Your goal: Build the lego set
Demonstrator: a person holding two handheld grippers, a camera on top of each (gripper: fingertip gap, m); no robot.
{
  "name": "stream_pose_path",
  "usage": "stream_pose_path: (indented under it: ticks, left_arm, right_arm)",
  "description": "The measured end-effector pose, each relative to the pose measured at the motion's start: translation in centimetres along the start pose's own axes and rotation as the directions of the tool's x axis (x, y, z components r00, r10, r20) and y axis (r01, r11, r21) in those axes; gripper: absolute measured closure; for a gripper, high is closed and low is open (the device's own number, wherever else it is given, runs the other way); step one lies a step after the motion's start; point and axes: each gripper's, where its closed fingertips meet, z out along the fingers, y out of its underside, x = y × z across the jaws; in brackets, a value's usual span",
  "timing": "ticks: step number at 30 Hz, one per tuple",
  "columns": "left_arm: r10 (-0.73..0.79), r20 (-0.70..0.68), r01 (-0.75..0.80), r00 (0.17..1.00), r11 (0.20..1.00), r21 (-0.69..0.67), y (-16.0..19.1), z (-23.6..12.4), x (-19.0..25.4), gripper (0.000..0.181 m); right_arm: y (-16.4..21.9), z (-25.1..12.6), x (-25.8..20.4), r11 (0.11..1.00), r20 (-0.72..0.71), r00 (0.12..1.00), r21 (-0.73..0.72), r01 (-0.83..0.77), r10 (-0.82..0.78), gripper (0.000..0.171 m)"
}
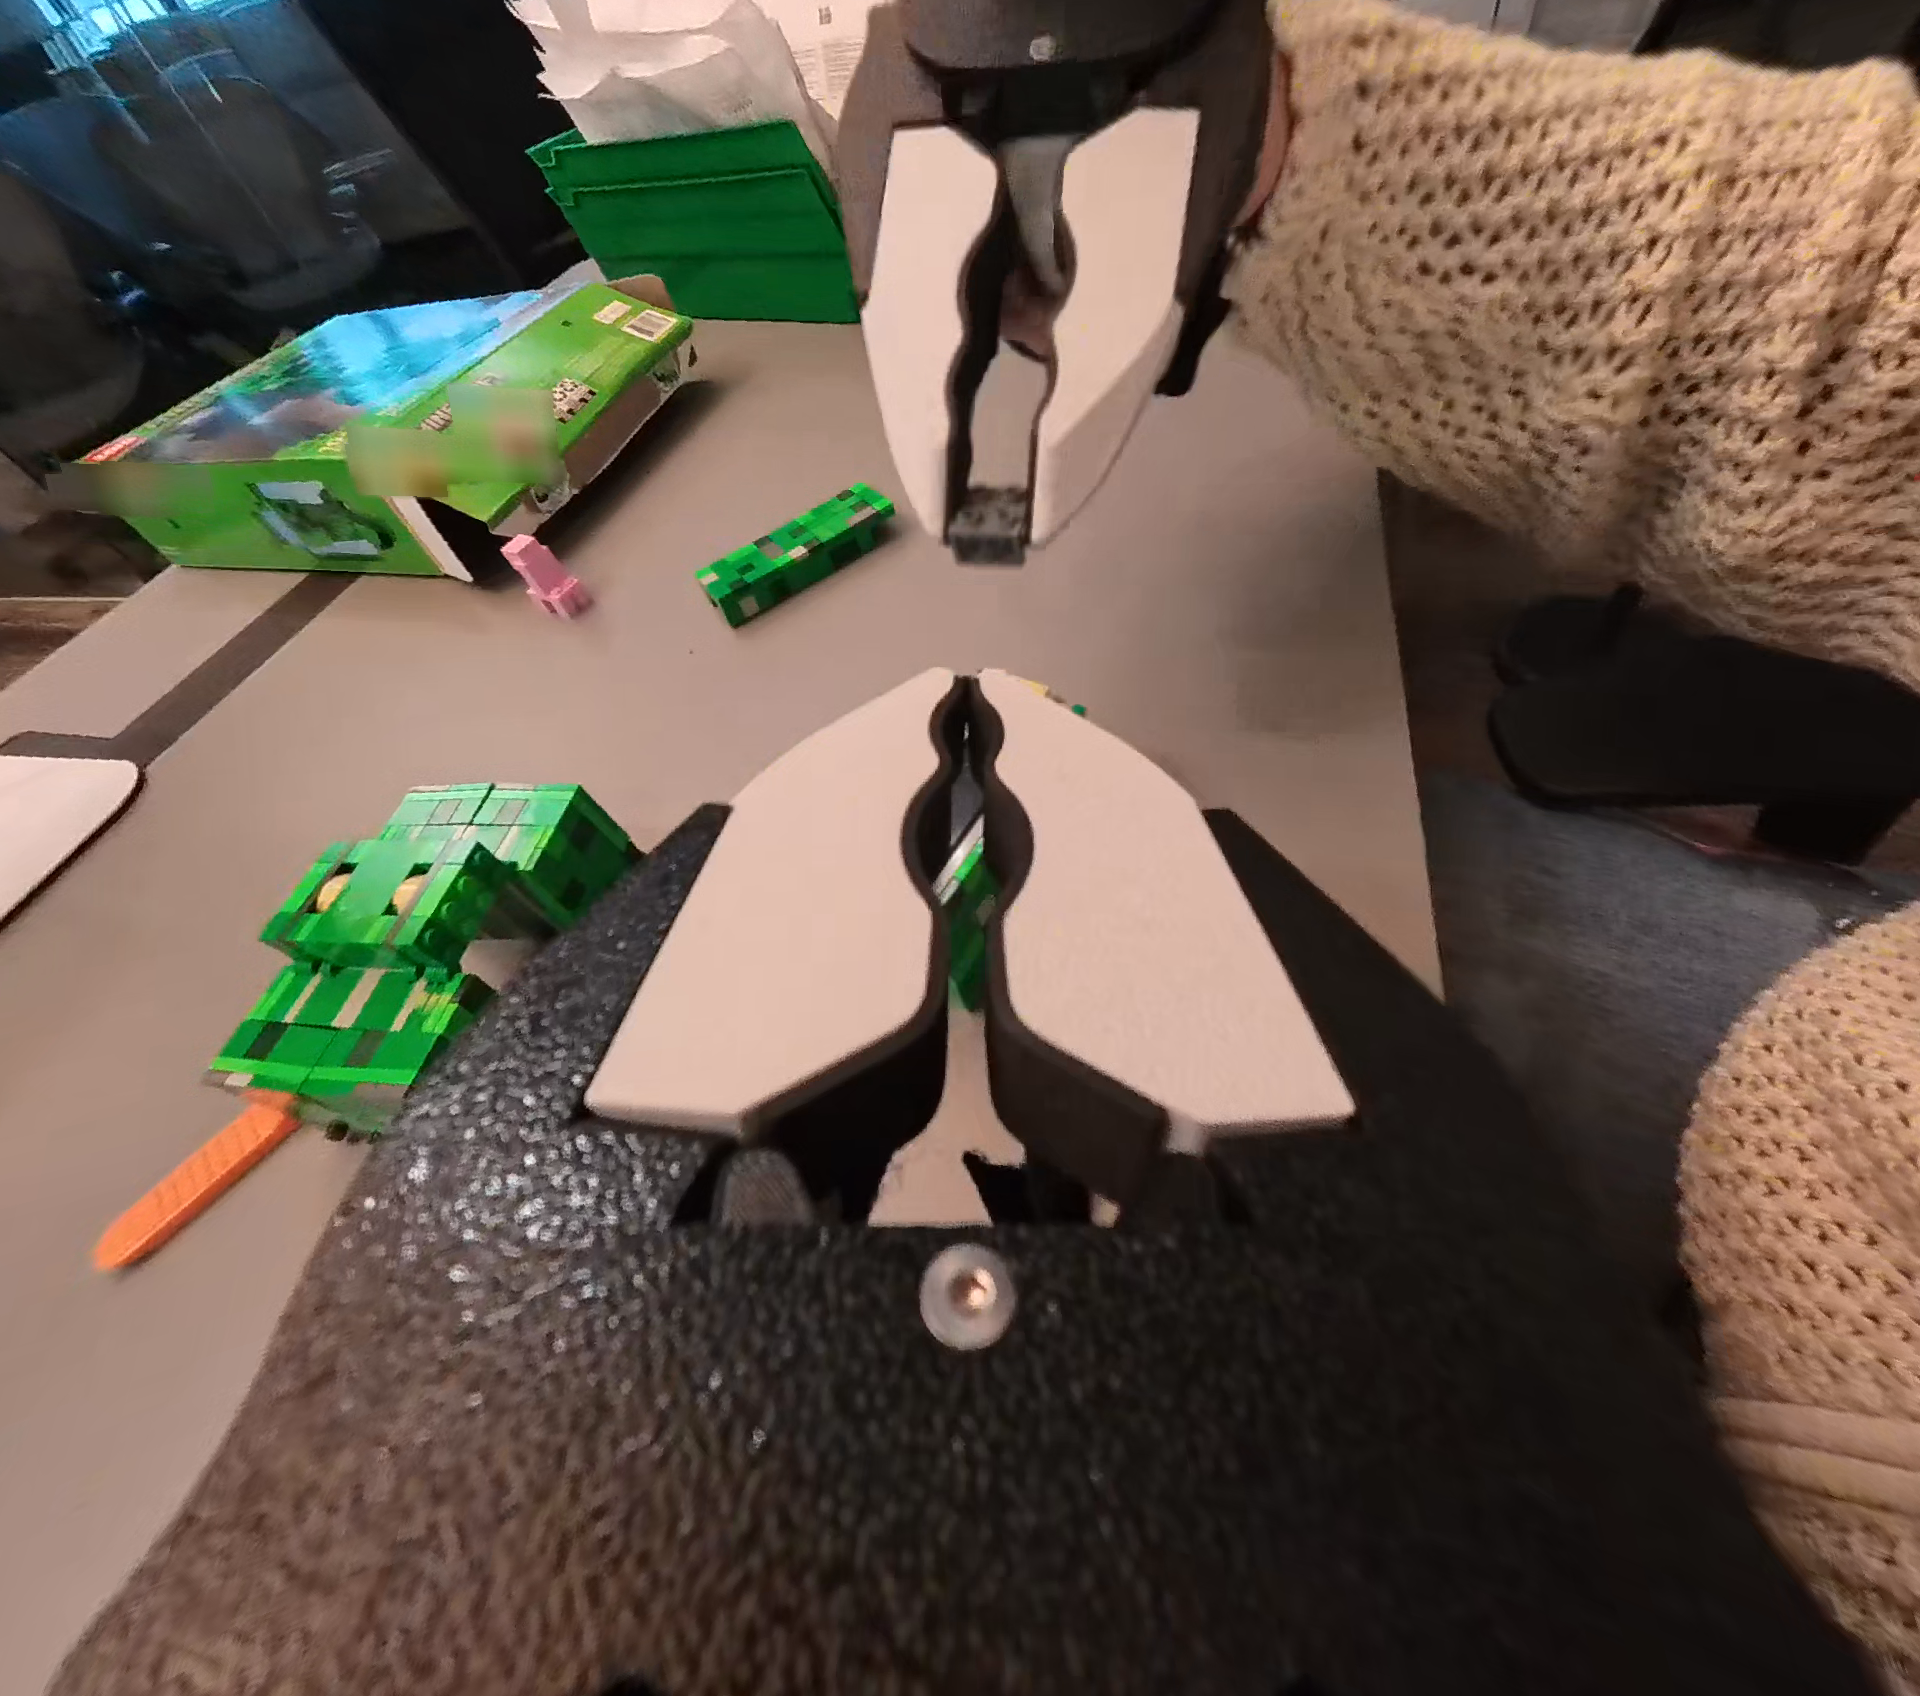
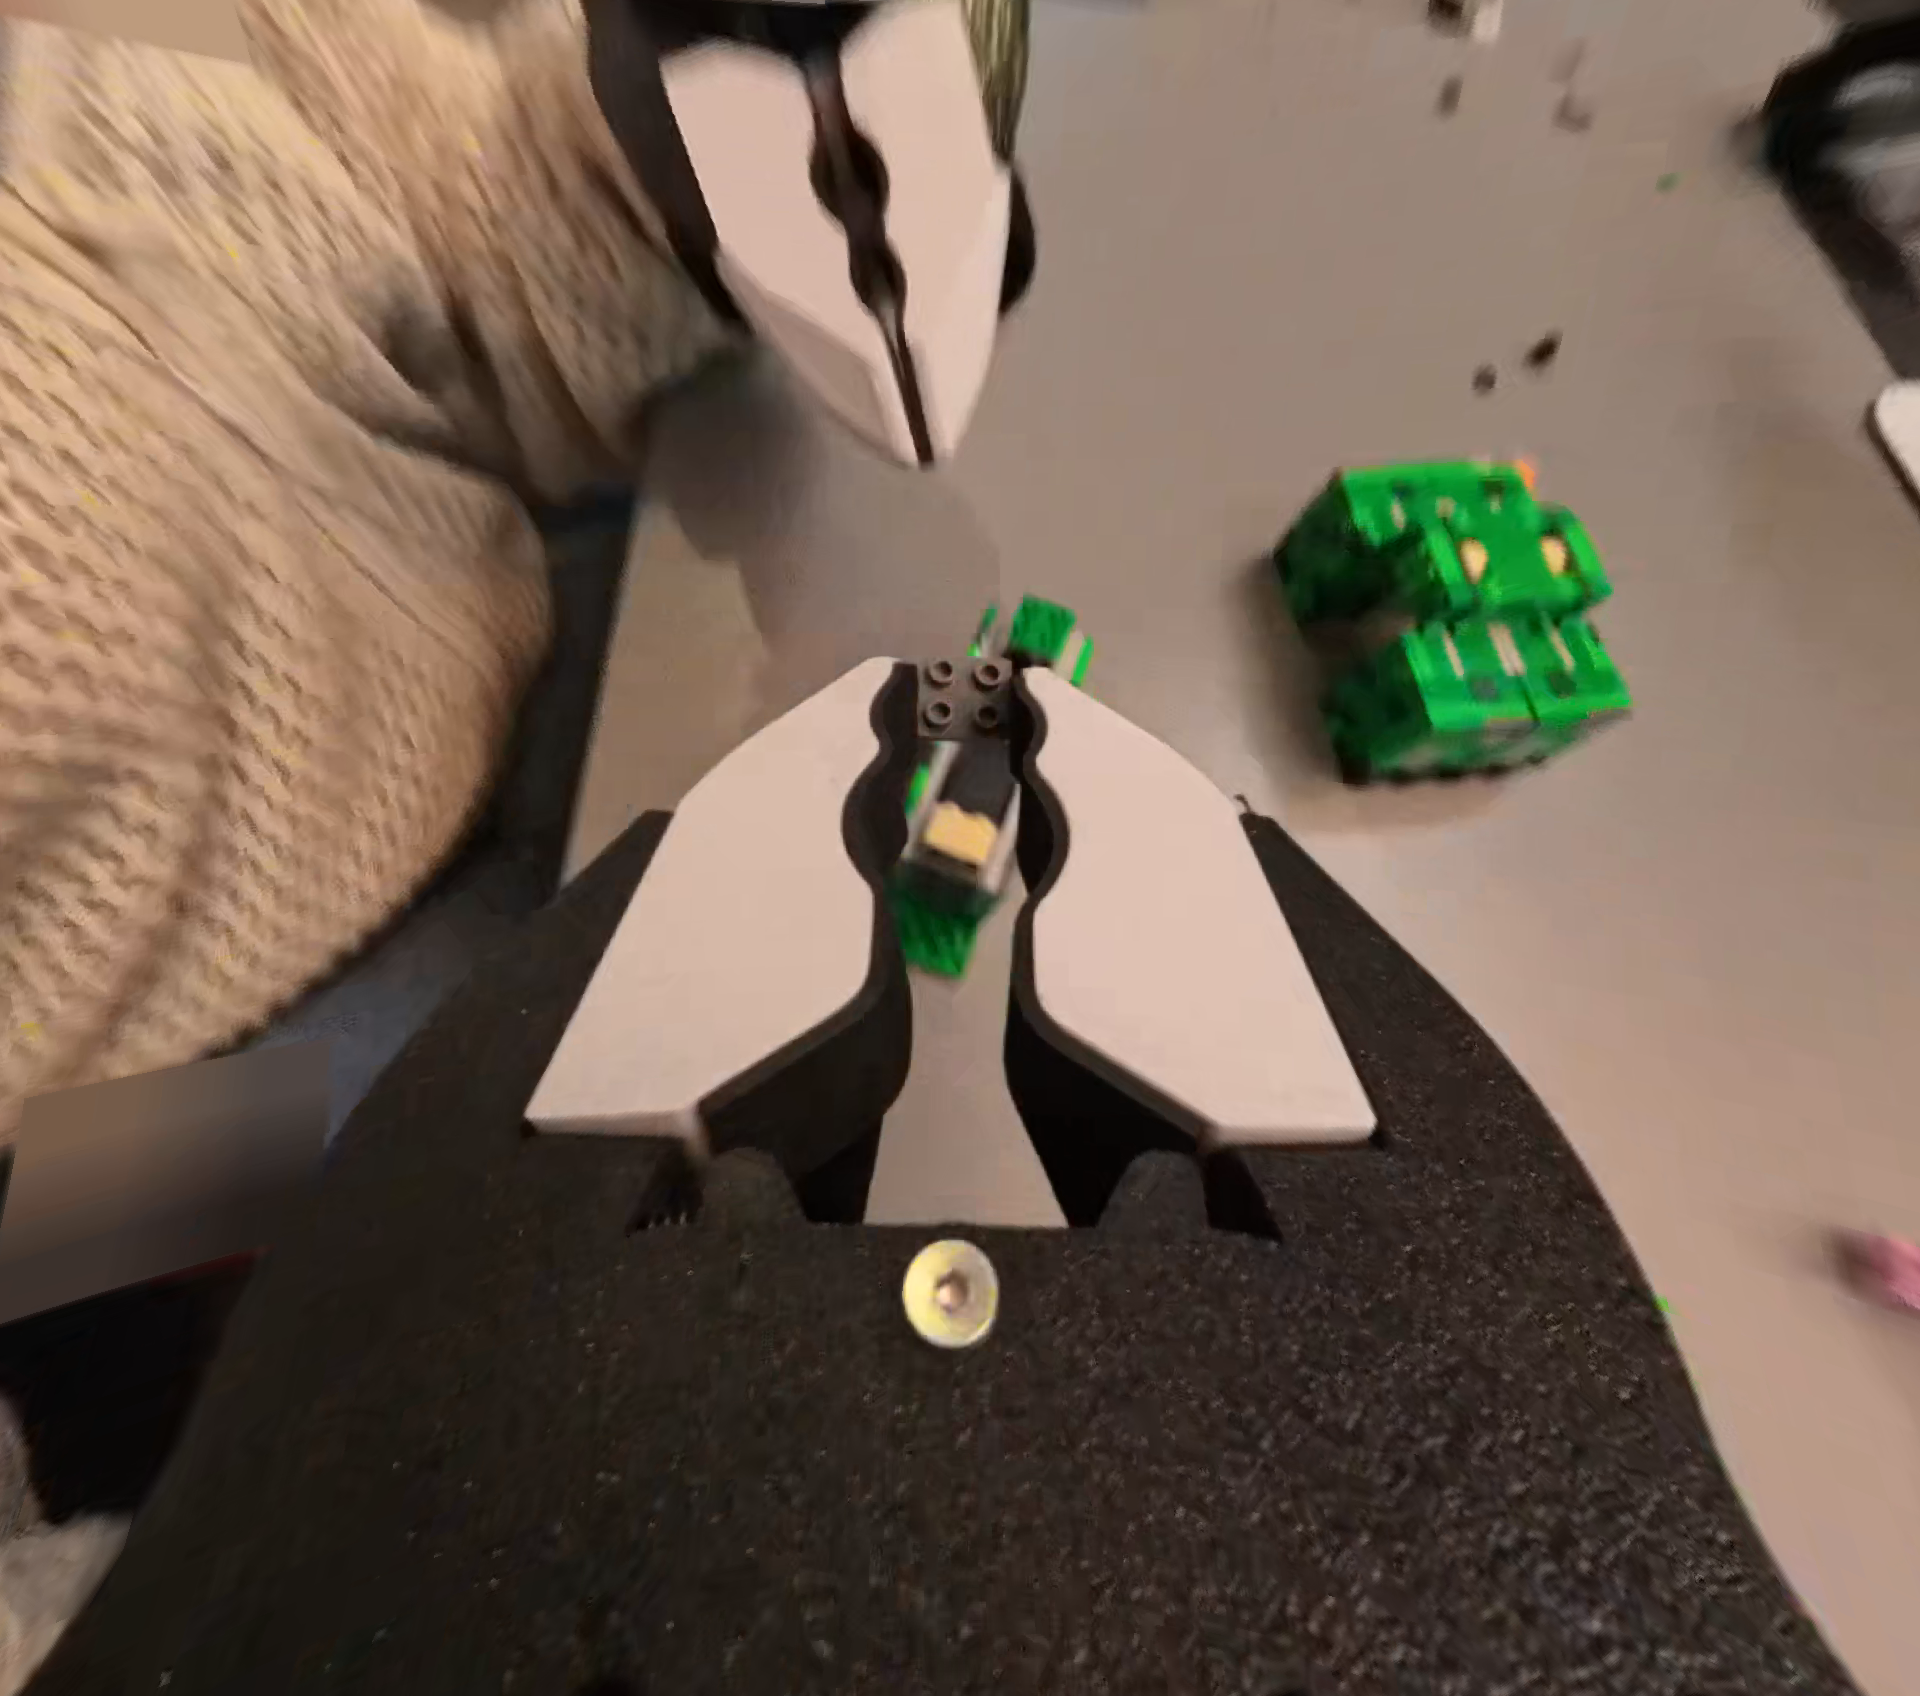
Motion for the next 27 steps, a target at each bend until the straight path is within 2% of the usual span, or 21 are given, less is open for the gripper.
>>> stream_pose_path:
  ticks: [2,4,10,15,17,23,27]
  left_arm:
    - [0.004,0.011,-0.004,1.0,1.0,-0.008,0.4,0.1,-0.2,0.181]
    - [0.009,0.036,-0.008,0.999,1.0,-0.024,1.0,0.2,-0.5,0.181]
    - [-0.011,0.076,0.015,0.997,0.999,-0.047,2.6,-0.8,-0.7,0.181]
    - [-0.046,0.086,0.05,0.995,0.998,-0.044,3.4,-2.1,-0.8,0.181]
    - [-0.056,0.083,0.06,0.995,0.997,-0.043,3.6,-2.4,-0.8,0.181]
    - [-0.04,0.062,0.043,0.997,0.997,-0.059,4.0,-2.4,-0.2,0.181]
    - [-0.037,0.048,0.04,0.998,0.997,-0.062,4.1,-2.1,0.2,0.181]
  right_arm:
    - [1.9,0.7,0.6,0.976,-0.018,0.998,-0.212,0.056,-0.062,0.155]
    - [3.1,1.4,0.9,0.922,0.026,0.998,-0.382,0.071,-0.066,0.155]
    - [4.1,3.4,0.7,0.73,0.19,0.975,-0.682,0.044,0.118,0.155]
    - [5.2,3.8,-0.1,0.536,0.211,0.94,-0.843,0.037,0.267,0.155]
    - [5.0,3.8,-0.4,0.49,0.194,0.925,-0.872,0.01,0.327,0.155]
    - [5.4,3.0,-0.8,0.329,0.131,0.913,-0.944,-0.003,0.386,0.155]
    - [5.5,2.8,-0.3,0.24,0.079,0.927,-0.971,-0.012,0.366,0.155]
